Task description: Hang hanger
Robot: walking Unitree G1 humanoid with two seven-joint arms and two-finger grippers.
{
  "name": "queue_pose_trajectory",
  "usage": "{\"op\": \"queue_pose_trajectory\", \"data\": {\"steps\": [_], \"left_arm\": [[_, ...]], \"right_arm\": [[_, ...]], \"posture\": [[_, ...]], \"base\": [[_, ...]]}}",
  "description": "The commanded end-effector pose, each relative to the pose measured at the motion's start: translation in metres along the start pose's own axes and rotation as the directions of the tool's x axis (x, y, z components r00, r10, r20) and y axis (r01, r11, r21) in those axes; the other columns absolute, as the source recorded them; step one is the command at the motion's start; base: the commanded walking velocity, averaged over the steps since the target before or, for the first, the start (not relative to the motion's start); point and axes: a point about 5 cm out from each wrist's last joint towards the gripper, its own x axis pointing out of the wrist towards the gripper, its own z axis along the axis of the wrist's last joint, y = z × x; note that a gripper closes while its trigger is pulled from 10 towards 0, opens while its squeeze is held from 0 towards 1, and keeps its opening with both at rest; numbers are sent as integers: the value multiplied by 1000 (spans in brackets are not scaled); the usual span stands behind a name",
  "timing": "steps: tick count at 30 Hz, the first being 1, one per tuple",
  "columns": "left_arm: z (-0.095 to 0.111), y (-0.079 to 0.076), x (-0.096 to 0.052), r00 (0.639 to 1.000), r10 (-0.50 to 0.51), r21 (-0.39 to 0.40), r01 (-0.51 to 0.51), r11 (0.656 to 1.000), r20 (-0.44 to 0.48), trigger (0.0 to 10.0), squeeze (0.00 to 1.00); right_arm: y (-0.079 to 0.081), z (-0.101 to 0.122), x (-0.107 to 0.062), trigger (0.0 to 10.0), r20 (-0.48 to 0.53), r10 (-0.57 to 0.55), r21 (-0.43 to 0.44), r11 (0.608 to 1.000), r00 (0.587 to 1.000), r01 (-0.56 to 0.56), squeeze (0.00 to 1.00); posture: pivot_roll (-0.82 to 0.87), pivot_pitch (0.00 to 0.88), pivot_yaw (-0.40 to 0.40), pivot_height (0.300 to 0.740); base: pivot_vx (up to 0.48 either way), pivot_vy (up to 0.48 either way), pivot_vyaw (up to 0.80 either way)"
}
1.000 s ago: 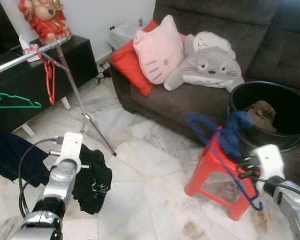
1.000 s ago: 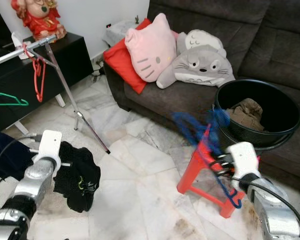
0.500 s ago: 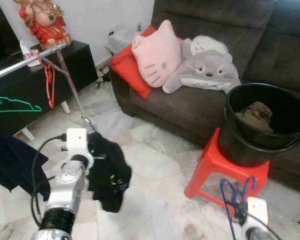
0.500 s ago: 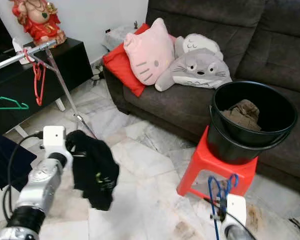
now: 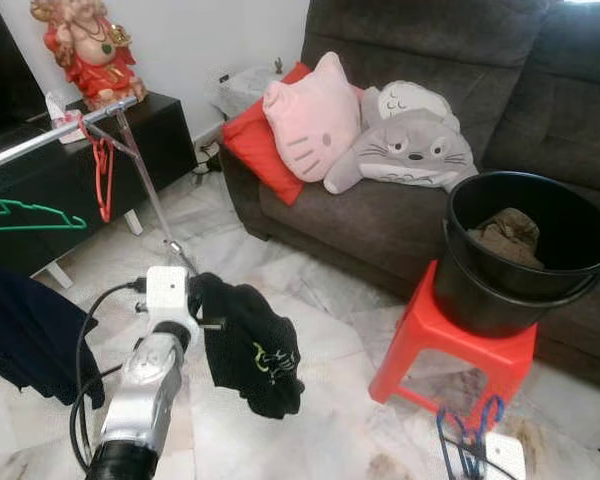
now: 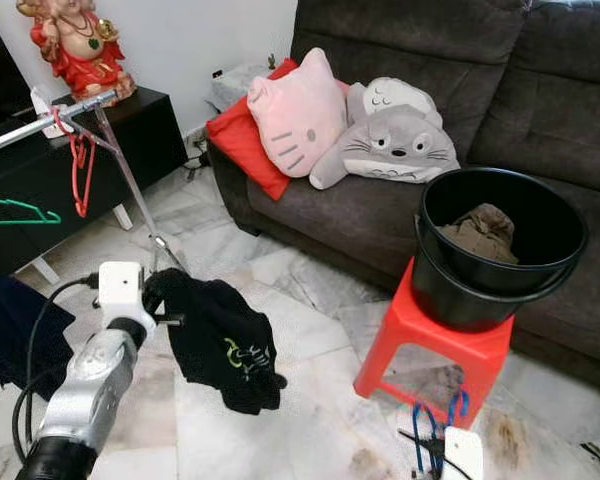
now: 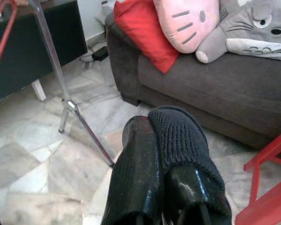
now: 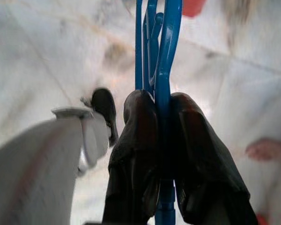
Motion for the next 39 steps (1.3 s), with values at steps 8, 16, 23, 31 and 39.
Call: {"op": "queue_pose_trajectory", "data": {"steps": [8, 16, 23, 31, 39], "left_arm": [[-31, 38, -29, 996, 46, 136, -35, 990, -77, 10000, 0], [-78, 48, -36, 953, 93, 107, -65, 992, -288, 10000, 0], [-126, 49, -58, 820, 121, 131, -57, 990, -559, 10000, 0], [-149, 49, -79, 724, 200, 130, -152, 980, -660, 10000, 0], [-157, 57, -94, 693, 207, 135, -158, 978, -691, 10000, 0]], "right_arm": [[0, 12, 1, 10000, 51, -2, -1, 1000, 999, 2, 0], [0, 8, 0, 10000, 37, 14, -31, 999, 999, -13, 0], [2, 8, 1, 10000, 42, 16, -14, 1000, 999, -15, 0], [5, 7, 1, 10000, 45, 24, -6, 1000, 999, -24, 0], [6, 7, 1, 10000, 45, 30, -6, 1000, 999, -30, 0]], "posture": [[-98, 16, 33, 740], [-90, 19, 24, 740], [-98, 22, 30, 740], [-107, 33, 26, 740], [-109, 28, 29, 740]], "base": [[0, 0, 0], [0, 0, 0], [0, 0, 0], [0, 0, 0], [0, 0, 0]]}}
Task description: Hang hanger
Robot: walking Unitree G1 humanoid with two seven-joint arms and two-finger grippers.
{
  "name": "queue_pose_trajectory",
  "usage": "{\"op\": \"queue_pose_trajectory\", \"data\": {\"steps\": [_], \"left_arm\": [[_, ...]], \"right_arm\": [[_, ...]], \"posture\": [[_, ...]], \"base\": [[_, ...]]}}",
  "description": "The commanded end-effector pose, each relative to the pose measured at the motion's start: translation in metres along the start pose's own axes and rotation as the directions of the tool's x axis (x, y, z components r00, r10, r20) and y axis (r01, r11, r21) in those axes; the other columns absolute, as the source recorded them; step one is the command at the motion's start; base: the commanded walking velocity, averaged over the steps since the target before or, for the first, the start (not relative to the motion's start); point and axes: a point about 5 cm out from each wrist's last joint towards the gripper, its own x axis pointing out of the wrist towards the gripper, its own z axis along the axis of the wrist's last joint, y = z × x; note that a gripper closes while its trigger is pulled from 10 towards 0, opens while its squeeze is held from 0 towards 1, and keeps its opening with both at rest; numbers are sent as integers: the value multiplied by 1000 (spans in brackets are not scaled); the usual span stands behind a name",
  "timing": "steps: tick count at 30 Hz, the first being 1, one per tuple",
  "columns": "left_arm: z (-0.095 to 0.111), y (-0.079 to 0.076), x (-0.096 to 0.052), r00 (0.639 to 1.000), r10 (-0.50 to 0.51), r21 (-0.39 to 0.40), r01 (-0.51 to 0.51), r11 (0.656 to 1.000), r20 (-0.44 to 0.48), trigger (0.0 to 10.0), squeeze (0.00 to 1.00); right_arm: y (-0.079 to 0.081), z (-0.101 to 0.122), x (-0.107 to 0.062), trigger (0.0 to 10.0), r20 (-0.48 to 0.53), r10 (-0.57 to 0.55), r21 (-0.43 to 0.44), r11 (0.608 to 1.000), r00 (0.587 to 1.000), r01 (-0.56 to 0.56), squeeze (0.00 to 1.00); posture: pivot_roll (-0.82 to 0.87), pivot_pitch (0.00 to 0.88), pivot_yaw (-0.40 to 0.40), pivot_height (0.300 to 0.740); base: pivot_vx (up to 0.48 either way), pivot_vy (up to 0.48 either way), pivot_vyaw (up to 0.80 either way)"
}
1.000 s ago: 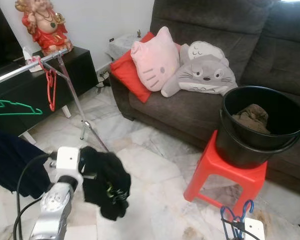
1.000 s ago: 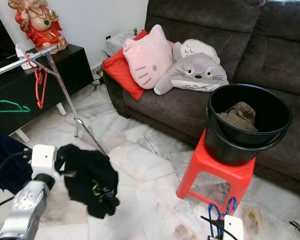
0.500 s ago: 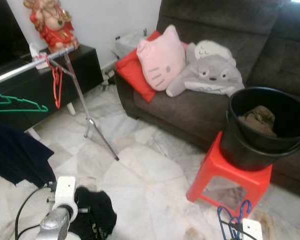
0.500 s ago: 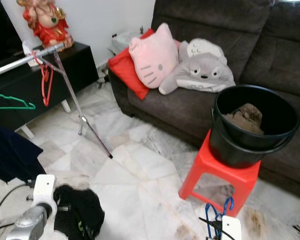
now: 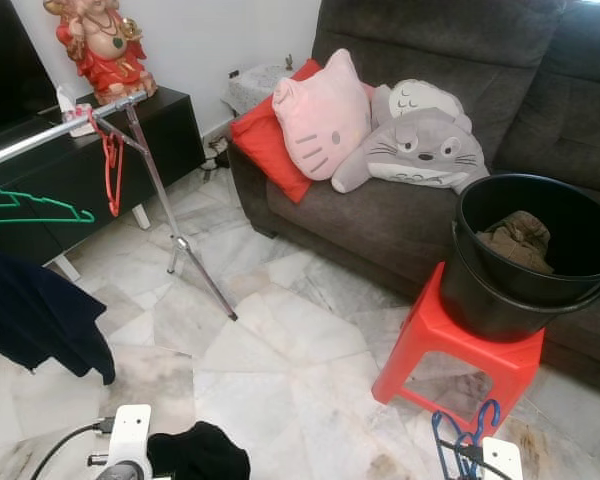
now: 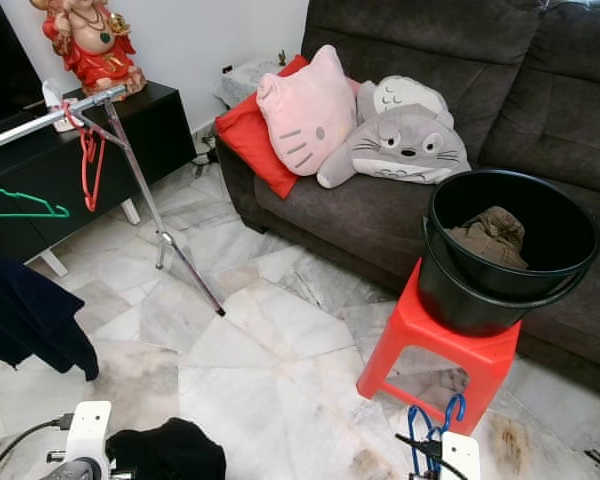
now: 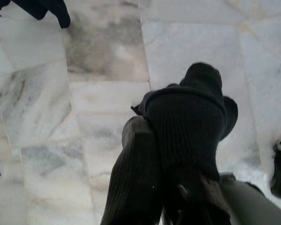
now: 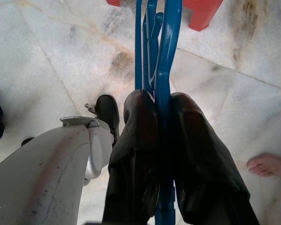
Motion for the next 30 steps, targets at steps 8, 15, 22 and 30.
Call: {"op": "queue_pose_trajectory", "data": {"steps": [8, 15, 22, 30], "left_arm": [[-15, 6, -3, 997, 41, -35, -43, 998, -62, 10000, 0], [-17, -6, -2, 996, 42, -45, -46, 998, -81, 10000, 0], [-20, -18, -2, 994, 59, -57, -64, 996, -91, 10000, 0], [-21, -19, -2, 993, 63, -52, -69, 996, -103, 10000, 0]], "right_arm": [[3, 0, 0, 10000, 2, 17, -11, 1000, 1000, -17, 0], [4, 0, 0, 10000, 2, 25, -41, 999, 1000, -25, 0], [9, -7, 0, 10000, -34, 43, -76, 996, 998, -46, 0], [11, -8, 0, 10000, -35, 52, -80, 995, 998, -55, 0]], "posture": [[-114, 18, 32, 740], [-118, 9, 33, 740], [-109, 0, 34, 740], [-112, 0, 37, 740]], "base": [[0, 0, 0], [0, 0, 509], [0, 0, 800], [0, 0, 800]]}}
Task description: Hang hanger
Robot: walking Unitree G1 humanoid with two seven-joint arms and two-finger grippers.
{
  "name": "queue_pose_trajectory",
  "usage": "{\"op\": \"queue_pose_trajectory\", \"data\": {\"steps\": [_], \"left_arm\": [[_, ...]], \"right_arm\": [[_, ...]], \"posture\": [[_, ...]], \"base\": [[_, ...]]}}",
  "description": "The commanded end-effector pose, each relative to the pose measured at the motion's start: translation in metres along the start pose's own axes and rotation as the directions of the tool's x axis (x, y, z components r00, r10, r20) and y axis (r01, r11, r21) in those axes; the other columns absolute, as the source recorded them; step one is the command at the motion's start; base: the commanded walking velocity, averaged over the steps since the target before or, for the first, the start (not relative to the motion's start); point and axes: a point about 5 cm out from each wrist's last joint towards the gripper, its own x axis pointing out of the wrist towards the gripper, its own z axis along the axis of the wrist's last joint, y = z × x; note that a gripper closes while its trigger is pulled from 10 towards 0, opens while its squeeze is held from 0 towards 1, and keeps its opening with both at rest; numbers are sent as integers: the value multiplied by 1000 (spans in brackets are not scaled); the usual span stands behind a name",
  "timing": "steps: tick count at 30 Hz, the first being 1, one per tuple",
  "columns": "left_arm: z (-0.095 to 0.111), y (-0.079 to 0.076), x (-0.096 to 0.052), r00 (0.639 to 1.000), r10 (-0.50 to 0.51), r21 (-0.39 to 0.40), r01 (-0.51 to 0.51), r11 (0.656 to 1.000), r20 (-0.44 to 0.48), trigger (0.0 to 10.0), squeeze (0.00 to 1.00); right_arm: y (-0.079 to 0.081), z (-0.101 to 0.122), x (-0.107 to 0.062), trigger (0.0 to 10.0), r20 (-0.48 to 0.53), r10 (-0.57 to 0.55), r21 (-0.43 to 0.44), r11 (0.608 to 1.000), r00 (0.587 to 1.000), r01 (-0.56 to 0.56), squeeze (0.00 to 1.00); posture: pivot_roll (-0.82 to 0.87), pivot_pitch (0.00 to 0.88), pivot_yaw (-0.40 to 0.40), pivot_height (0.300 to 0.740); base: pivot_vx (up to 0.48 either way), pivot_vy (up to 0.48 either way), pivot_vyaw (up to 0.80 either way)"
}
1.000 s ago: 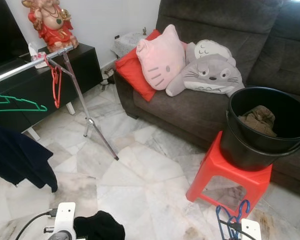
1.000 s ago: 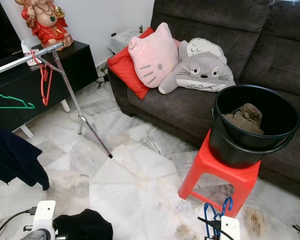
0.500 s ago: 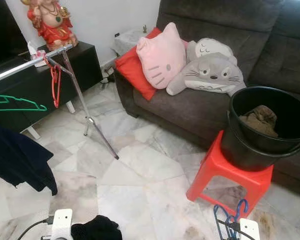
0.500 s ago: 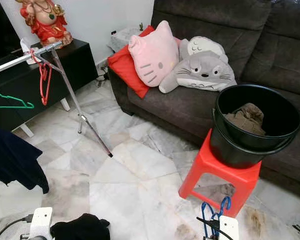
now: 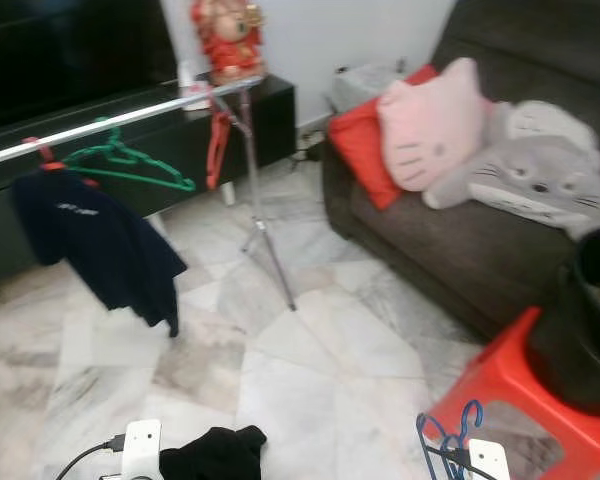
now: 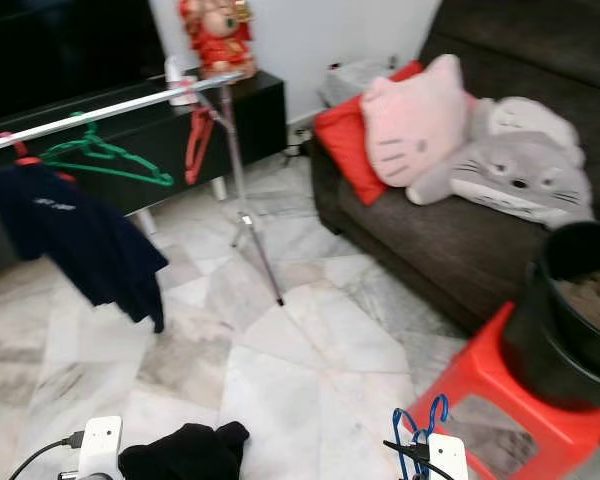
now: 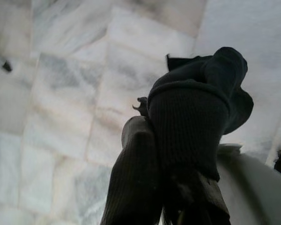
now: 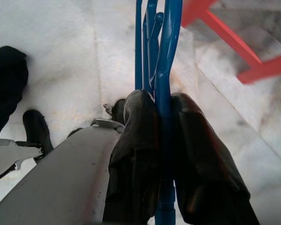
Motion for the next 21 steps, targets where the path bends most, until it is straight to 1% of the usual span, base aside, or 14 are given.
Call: {"op": "queue_pose_trajectory", "data": {"steps": [1, 12, 21], "left_arm": [[-4, 3, 0, 1000, 12, 7, -12, 1000, -18, 10000, 0], [-4, 4, -1, 1000, 17, -14, -18, 1000, -17, 10000, 0], [-8, 11, -2, 999, 45, -44, -46, 998, -26, 10000, 0]], "right_arm": [[2, -3, 0, 10000, -10, 8, -4, 1000, 1000, -8, 0], [1, -3, 0, 10000, -17, 11, -19, 1000, 1000, -12, 0], [0, -2, 0, 10000, -15, 11, -19, 1000, 1000, -11, 0]], "posture": [[-112, 0, 37, 740], [-111, 0, 32, 740], [-108, 3, 29, 740]], "base": [[0, 0, 800], [0, 0, 800], [0, 0, 800]]}}
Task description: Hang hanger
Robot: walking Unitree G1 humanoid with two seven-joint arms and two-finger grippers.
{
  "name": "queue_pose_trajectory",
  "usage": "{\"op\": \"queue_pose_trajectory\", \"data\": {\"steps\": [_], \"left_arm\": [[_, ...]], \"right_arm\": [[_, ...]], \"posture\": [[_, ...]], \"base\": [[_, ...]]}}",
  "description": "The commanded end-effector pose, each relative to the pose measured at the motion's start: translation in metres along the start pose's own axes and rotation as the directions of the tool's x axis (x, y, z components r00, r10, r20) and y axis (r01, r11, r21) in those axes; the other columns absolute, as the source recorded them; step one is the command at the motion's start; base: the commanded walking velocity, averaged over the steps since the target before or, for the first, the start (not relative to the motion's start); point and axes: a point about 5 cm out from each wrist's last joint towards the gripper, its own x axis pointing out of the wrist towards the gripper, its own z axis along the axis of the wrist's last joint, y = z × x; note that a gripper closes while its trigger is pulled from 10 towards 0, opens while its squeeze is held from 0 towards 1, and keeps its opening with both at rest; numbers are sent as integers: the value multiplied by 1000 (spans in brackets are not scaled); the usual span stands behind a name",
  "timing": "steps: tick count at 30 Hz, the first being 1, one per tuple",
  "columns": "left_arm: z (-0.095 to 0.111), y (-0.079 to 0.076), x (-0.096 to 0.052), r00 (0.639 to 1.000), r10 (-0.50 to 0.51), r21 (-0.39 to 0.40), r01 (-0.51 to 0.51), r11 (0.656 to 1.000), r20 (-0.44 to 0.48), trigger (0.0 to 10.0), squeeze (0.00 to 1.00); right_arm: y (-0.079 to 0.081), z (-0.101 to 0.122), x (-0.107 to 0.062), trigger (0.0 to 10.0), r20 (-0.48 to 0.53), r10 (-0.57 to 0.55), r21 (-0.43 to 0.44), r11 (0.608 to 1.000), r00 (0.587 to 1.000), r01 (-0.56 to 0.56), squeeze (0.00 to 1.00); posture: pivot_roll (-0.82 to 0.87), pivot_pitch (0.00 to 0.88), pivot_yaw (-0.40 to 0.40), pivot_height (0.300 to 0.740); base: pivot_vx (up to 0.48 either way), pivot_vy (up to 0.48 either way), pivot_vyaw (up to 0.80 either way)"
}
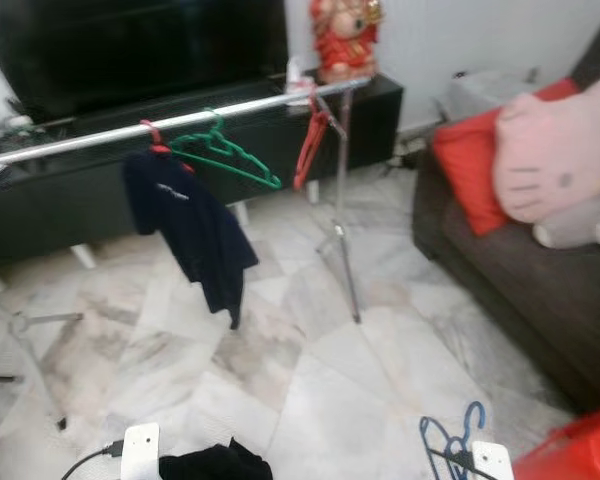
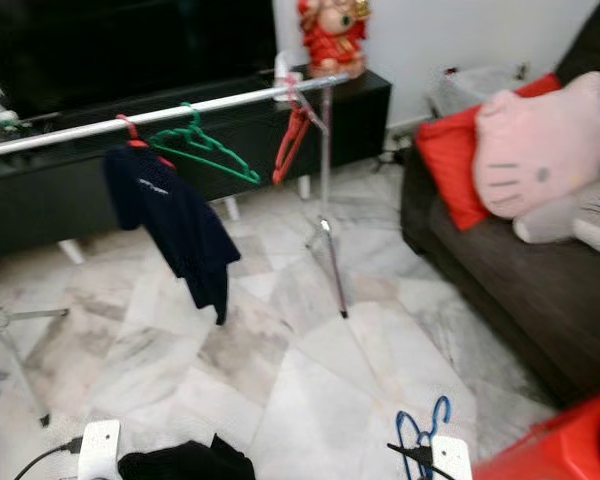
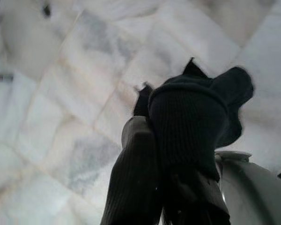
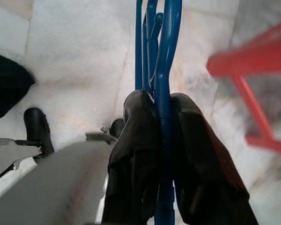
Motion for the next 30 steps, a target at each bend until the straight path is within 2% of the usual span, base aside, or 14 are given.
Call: {"op": "queue_pose_trajectory", "data": {"steps": [1, 12, 25, 30], "left_arm": [[-6, 7, -1, 1000, 24, -9, -24, 1000, -20, 10000, 0], [-3, 6, 0, 1000, 15, -7, -16, 1000, -18, 10000, 0], [-3, 5, 0, 1000, 5, -9, -5, 1000, -23, 10000, 0], [-2, 5, 0, 1000, 1, -5, -1, 1000, -22, 10000, 0]], "right_arm": [[6, -2, 0, 10000, -8, 16, -5, 1000, 1000, -16, 0], [6, -1, 1, 10000, -8, 14, -4, 1000, 1000, -14, 0], [6, 1, 1, 10000, 11, 2, 34, 999, 1000, -2, 0], [6, 1, 1, 10000, 14, 5, 34, 999, 1000, -5, 0]], "posture": [[-108, 3, 29, 740], [-103, 26, 34, 740], [-104, 31, 34, 740], [-102, 34, 33, 740]], "base": [[0, 0, 800], [0, 0, 791], [0, 0, 0], [0, 388, 0]]}}
